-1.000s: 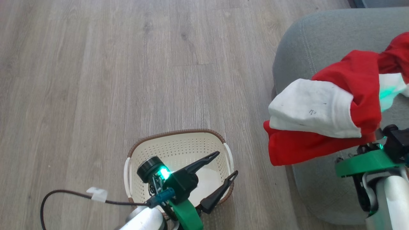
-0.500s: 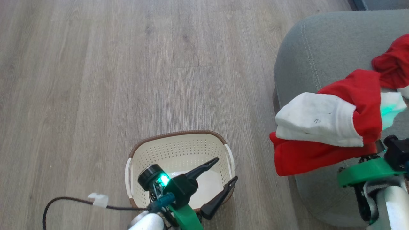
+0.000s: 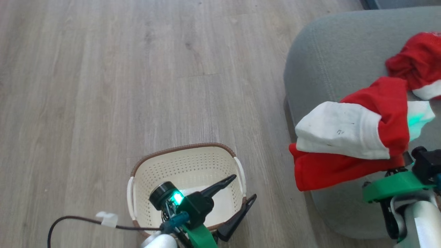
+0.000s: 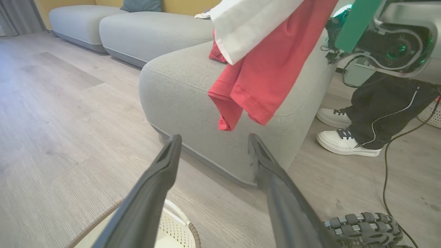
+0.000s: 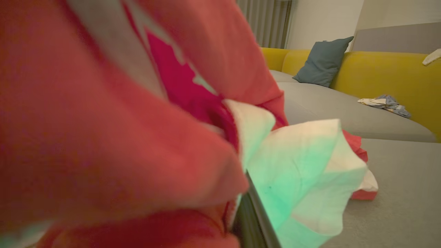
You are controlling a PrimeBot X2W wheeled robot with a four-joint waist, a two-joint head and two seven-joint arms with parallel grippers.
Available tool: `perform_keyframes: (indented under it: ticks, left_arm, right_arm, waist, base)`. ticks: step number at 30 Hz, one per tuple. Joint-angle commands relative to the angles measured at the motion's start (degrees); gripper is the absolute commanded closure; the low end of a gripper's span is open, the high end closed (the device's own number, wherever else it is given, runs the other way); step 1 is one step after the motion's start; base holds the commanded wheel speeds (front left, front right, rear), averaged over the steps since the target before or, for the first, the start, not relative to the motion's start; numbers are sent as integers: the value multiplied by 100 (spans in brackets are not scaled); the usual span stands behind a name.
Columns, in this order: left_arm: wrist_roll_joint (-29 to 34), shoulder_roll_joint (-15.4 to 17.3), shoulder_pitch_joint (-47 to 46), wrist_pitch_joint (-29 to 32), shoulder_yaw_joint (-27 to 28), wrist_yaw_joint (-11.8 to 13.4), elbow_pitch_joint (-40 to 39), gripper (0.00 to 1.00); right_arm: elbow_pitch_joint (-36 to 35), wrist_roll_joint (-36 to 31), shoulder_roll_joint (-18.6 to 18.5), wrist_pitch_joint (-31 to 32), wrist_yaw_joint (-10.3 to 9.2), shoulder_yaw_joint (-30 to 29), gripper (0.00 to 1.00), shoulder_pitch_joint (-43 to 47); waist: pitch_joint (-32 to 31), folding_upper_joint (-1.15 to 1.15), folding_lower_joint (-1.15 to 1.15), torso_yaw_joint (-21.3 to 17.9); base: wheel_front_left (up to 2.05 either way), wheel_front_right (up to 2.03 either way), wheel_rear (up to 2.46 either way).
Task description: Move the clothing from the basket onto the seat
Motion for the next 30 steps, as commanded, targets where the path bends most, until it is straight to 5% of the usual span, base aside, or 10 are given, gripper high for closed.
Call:
perform_keyframes:
  ticks: [1, 21, 30]
  left_arm:
    - [-15, 1, -153, -28, 172, -5, -194, 0]
    - [170, 146, -549, -28, 82, -5, -438, 0]
    - [178, 167, -635, -28, -25, -6, -408, 0]
  right_arm:
    - [-237, -27, -143, -38, -2, 91, 100, -130]
    - [-548, -54, 92, -38, -2, -415, 100, -198]
    - [-557, -39, 270, -38, -2, -495, 100, -121]
  waist:
    - [19, 0, 0, -109]
    - [728, 0, 0, -1946]
    - [847, 0, 0, -2415]
  base:
    - [0, 0, 0]
    - [0, 0, 0]
    - [0, 0, 0]
